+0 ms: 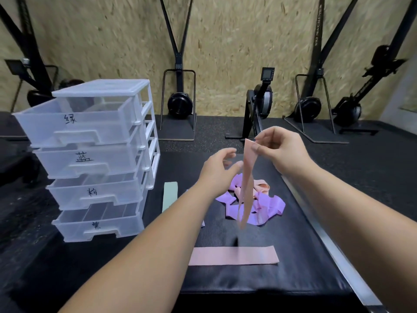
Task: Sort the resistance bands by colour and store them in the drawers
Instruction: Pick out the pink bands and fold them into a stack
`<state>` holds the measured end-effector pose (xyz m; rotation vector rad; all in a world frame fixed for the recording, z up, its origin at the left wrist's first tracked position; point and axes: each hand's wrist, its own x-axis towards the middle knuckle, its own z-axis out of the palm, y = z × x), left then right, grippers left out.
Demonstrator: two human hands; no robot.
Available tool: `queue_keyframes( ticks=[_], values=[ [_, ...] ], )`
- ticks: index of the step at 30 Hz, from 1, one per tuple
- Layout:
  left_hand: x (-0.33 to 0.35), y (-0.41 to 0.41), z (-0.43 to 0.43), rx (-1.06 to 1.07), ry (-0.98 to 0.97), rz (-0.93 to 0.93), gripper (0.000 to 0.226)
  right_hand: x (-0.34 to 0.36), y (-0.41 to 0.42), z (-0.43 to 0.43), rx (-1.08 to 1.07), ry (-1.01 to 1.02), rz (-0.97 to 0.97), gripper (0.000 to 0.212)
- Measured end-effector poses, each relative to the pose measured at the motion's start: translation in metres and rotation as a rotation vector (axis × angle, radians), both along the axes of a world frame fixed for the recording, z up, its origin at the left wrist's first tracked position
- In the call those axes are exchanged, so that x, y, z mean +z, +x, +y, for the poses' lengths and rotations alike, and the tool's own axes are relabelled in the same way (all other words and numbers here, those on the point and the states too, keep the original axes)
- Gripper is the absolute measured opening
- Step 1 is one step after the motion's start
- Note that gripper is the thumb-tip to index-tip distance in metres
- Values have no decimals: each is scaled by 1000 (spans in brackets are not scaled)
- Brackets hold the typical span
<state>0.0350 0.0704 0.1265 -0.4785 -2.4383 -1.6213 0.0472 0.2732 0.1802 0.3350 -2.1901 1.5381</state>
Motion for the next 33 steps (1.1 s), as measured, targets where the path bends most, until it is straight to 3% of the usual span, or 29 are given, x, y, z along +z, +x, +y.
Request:
queue_keyframes(
  ticks=[4,8,11,13,16,21,23,26,33],
  values=[
    [20,5,-2,-39,54,14,28,2,14,-6,134,23,-54,24],
    [19,10,-6,-13,63,-7,9,-15,24,-10,117,-7,-136,30],
    [12,14,-11,8,133,-67,9,-32,32,-13,115,4,-254,25],
    [9,16,-14,-11,132,-113,8,-42,36,-16,80,52,-271,8],
    [10,19,-18,-60,112,-159,12,-52,37,-20,96,110,-257,1],
    [21,19,-24,-42,-54,-99,12,-54,43,-31,144,139,-214,5],
    [22,19,-26,-16,-16,-81,11,-59,45,-32,195,114,-262,18],
    [16,22,-31,35,96,-103,14,-78,48,-28,235,237,-371,34],
    [-27,33,-58,171,263,-169,12,-118,73,-13,361,215,-583,19]
  ],
)
